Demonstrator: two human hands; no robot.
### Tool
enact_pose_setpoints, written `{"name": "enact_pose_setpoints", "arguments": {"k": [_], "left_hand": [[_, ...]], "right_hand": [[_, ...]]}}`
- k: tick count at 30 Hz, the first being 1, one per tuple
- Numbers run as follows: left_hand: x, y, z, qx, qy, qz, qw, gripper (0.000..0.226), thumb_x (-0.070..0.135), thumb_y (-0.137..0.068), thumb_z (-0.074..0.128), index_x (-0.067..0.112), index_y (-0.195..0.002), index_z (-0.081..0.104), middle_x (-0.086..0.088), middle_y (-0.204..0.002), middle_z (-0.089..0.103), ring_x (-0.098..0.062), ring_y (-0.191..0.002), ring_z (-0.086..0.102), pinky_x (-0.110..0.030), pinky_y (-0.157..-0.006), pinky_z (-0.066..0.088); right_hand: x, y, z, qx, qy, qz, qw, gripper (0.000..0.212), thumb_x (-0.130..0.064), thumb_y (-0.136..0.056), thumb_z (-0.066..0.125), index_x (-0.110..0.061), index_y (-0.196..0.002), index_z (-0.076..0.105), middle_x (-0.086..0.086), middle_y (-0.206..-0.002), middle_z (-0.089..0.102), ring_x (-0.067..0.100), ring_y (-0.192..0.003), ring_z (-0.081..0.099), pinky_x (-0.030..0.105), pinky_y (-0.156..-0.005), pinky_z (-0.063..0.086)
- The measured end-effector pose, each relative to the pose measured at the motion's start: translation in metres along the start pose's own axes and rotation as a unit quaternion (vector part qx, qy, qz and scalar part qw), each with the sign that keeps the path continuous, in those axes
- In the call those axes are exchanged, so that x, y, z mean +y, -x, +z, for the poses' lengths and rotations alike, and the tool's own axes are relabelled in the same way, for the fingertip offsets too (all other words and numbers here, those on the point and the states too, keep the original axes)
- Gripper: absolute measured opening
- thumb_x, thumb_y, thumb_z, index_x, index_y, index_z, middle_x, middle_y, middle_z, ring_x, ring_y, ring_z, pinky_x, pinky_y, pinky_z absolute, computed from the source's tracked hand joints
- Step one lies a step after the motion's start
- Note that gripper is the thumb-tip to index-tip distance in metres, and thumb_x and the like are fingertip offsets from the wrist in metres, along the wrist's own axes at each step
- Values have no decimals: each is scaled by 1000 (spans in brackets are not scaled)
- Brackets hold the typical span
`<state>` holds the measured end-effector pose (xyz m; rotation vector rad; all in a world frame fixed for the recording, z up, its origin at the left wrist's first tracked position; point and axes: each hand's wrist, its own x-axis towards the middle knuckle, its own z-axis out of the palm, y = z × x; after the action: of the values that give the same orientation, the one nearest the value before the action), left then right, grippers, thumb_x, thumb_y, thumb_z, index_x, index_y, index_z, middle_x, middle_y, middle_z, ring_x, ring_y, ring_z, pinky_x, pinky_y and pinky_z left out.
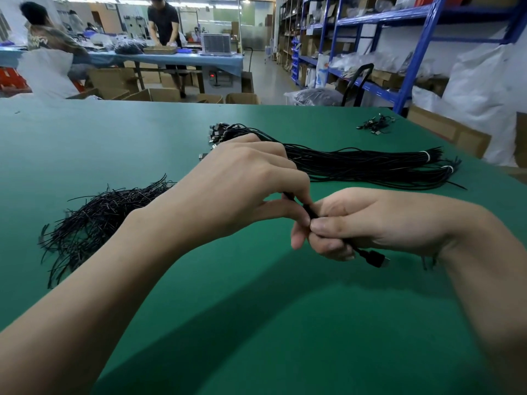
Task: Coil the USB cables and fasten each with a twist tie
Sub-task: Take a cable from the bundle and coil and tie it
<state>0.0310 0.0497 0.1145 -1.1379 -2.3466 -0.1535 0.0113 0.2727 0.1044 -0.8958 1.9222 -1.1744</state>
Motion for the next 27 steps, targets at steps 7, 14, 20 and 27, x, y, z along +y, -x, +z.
{"name": "enact_pose_setpoints", "arguments": {"k": [7,14,20,27], "left_hand": [[-8,5,8,1,10,-22,1000,27,45,-96,61,23,-90,76,12,-80,66,-14,-81,58,-40,-74,49],[-18,9,5,48,47,-53,996,24,40,-95,66,20,-92,77,8,-79,68,-10,-78,59,-40,-66,52],[-20,10,4,49,97,-98,989,27,40,-95,62,17,-92,76,10,-79,68,-7,-75,58,-30,-68,48],[-23,14,6,-73,334,-204,917,23,47,-90,62,29,-97,74,8,-91,67,-22,-78,61,-43,-70,50]], "right_hand": [[-3,-9,-1,75,87,-9,993,26,-10,-107,41,-4,-102,66,10,-77,71,17,-64,60,22,-64,51],[-10,-16,4,164,107,-55,979,22,-4,-105,45,-8,-89,60,15,-82,75,19,-66,69,27,-62,55],[-13,-14,6,267,164,-99,945,7,-17,-103,54,-19,-97,51,-1,-70,71,11,-59,58,26,-58,49],[-12,-14,10,254,263,-107,925,13,-20,-101,57,-26,-93,49,-6,-68,66,6,-55,49,17,-53,35]]}}
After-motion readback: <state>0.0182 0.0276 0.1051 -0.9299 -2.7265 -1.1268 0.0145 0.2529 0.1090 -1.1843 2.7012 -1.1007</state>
